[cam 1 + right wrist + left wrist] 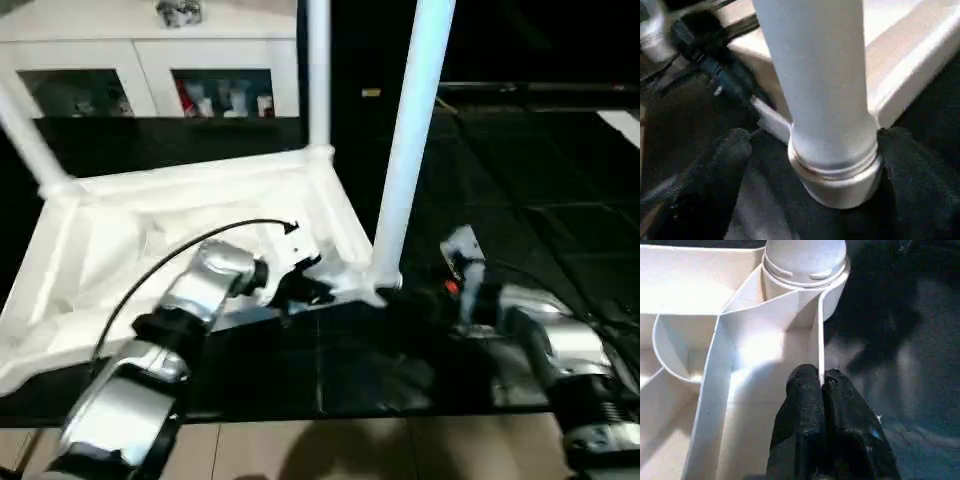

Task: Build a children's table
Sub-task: Rotate leg to tighten

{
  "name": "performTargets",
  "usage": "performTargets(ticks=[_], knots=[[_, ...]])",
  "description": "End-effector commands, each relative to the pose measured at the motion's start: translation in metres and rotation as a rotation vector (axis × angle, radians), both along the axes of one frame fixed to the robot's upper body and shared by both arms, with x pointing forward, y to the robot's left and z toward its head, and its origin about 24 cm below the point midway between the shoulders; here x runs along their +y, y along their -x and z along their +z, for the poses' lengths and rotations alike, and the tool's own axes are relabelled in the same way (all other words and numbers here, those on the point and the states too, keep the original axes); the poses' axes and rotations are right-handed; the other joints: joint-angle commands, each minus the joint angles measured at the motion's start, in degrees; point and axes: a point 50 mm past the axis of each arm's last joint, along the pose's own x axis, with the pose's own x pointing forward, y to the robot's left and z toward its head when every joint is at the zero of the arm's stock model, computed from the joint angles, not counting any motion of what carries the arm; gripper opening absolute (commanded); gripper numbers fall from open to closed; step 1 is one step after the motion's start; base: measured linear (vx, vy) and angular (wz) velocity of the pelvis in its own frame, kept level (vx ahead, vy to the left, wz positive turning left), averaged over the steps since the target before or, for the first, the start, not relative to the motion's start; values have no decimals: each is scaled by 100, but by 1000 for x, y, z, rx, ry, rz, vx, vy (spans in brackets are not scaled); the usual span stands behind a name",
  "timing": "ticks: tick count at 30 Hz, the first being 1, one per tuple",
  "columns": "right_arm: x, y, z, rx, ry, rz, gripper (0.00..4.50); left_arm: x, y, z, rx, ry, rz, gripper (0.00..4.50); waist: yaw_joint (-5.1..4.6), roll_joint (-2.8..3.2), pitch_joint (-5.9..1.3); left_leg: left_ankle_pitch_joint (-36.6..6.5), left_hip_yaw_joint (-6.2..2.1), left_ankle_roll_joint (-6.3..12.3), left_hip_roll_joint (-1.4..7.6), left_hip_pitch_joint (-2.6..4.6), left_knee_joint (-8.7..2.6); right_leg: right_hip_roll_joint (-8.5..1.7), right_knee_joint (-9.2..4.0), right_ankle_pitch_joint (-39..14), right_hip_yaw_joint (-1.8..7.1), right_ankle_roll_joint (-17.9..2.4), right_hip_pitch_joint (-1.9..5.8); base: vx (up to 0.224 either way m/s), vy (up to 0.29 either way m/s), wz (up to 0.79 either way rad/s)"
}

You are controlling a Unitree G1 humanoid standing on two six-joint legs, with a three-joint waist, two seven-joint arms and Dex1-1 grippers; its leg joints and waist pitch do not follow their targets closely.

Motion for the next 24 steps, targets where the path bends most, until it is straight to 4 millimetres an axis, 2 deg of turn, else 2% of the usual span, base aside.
performTargets(ticks=[1, 2, 3, 7, 11, 13, 15, 16, 19, 20, 22, 24], knots=[[1, 6, 10, -12, -14, 115, 446, -4, 6, 8, -4, 7, -139, 0, 22, -25, -435, -331, -118, 638, 419, 0, -320, -529, -313, -916, 457, -764, 422, 0, 0, 0], [-1, 7, 12, -12, -9, 144, 446, -1, 8, 6, -1, -12, -162, 0, 38, -10, -418, -319, -111, 691, 425, -1, -317, -526, -313, -874, 462, -790, 389, 0, 0, 0], [-1, 8, 16, -2, -26, 178, 446, 2, 10, 5, 11, -33, -197, 0, 55, -13, -419, -372, -110, 702, 405, 2, -318, -517, -336, -975, 449, -778, 401, 0, 0, 0], [0, 8, 22, 18, -42, 238, 446, 9, 15, 3, 29, -68, -254, 0, 85, -5, -407, -548, -113, 550, 410, 19, -342, -524, -386, -1407, 440, -681, 393, 0, 0, 0], [5, 5, 21, -17, 17, 319, 446, 14, 19, 1, 39, -108, -324, 0, 97, -11, -403, -603, -115, 413, 418, 21, -349, -529, -371, -1471, 445, -681, 371, 0, 0, 0], [10, 5, 20, -23, 19, 370, 446, 15, 20, 1, 40, -116, -344, 0, 123, -1, -410, -648, -103, 392, 423, 56, -344, -539, -379, -1485, 459, -701, 357, 0, 0, 0], [12, 6, 20, -23, 16, 390, 446, 15, 20, 1, 39, -116, -347, 0, 129, 7, -412, -596, -108, 399, 447, 50, -348, -528, -355, -1330, 467, -746, 359, 0, 0, 0], [14, 6, 19, -16, 17, 406, 420, 13, 20, 2, 36, -112, -352, 0, 131, -15, -414, -591, -107, 406, 448, 45, -346, -531, -337, -1236, 470, -785, 365, 0, 0, 0], [20, 6, 16, -8, 18, 430, 400, 10, 19, 4, 28, -105, -359, 0, 129, 1, -423, -519, -114, 425, 443, 19, -341, -539, -313, -1114, 471, -821, 380, 0, 0, 0], [22, 6, 16, -8, 17, 438, 375, 9, 19, 4, 25, -102, -361, 0, 134, 0, -425, -516, -108, 416, 435, 20, -339, -542, -316, -1134, 472, -821, 382, 0, 0, 0], [28, 6, 14, -11, 10, 455, 368, 7, 19, 4, 14, -95, -358, 0, 128, 5, -423, -531, -112, 410, 435, 6, -341, -540, -316, -1146, 470, -805, 388, 0, 0, 0], [32, 5, 12, -16, 6, 467, 355, 6, 18, 3, 8, -91, -355, 0, 131, -2, -430, -523, -112, 391, 441, 22, -341, -537, -318, -1162, 470, -798, 382, 0, 0, 0]])
